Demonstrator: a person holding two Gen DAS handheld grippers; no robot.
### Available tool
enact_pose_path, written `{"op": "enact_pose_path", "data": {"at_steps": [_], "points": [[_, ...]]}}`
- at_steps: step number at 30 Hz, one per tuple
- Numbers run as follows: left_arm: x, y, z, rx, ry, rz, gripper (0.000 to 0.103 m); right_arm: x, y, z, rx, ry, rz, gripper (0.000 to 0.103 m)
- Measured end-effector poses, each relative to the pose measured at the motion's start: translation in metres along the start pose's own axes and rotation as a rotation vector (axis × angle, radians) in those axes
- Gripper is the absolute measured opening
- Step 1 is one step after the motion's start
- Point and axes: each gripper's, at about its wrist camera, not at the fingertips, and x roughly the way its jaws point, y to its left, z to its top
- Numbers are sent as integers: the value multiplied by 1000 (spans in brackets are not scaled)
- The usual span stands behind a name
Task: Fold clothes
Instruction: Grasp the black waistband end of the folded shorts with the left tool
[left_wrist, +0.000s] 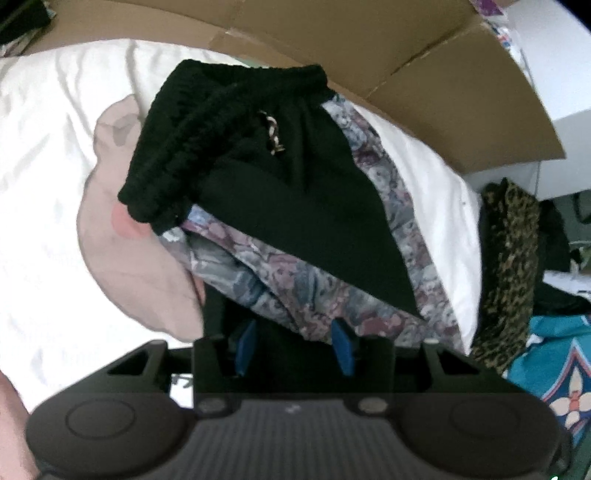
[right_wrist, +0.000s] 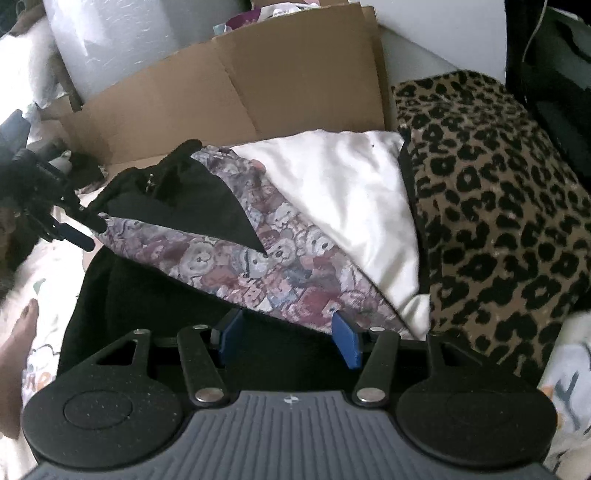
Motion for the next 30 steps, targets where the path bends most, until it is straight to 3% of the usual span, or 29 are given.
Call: {"op": "enact_pose_path", "data": {"at_steps": [5,11,14,16,22,27,30], "points": [[-2,11,0,-50,-12,-37,48,5,11,-8,-34,18,25,60],[-6,24,2,-84,-48,-22,48,9,20,-10,-91,29,1,60],[-7,33,7,-89,-107,6,49,12,18,-9,-96,40,-1,60],[-7,38,10,-72,-150,18,54,14,15,-9,-84,48,-7,60],[11,62,15,-56,-219,32,60,13,8,-10,-62,58,-2,60],[15,66,24,-97,-217,-24,56,21,1,-6,-14,59,-7,60],[5,61,27,-125,-216,-99,46,22,3,-5,-20,56,-9,60]]}}
